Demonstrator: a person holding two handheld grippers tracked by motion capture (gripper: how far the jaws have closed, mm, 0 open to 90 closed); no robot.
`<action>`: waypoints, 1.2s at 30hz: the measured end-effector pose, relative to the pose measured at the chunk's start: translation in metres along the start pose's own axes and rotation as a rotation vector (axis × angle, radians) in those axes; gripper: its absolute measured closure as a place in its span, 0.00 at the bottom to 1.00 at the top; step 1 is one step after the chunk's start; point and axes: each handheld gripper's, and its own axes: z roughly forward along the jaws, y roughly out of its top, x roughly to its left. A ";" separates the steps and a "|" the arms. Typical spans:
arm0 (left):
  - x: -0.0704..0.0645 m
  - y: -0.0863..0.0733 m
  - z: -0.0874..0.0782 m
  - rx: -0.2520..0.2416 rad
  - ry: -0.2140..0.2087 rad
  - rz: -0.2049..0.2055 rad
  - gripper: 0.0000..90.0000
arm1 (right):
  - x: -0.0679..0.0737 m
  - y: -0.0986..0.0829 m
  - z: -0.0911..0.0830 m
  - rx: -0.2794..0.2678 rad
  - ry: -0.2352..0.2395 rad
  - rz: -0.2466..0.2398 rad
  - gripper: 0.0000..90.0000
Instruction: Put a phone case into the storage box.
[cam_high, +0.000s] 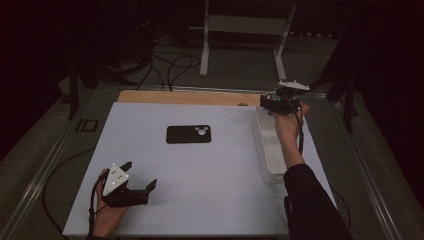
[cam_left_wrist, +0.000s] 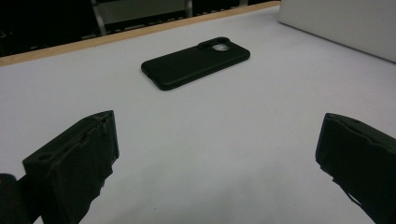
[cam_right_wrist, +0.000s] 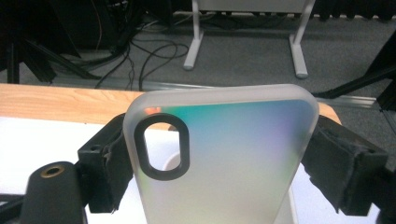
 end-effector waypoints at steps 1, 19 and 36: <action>0.000 0.000 0.000 0.000 0.000 0.000 0.00 | 0.000 -0.001 0.002 0.006 -0.002 0.001 0.19; 0.001 -0.001 -0.001 -0.001 -0.001 -0.005 0.00 | -0.006 -0.015 0.032 0.076 -0.059 -0.003 0.19; 0.001 -0.001 -0.002 -0.003 -0.002 -0.006 0.00 | -0.005 -0.019 0.049 0.097 -0.090 0.026 0.18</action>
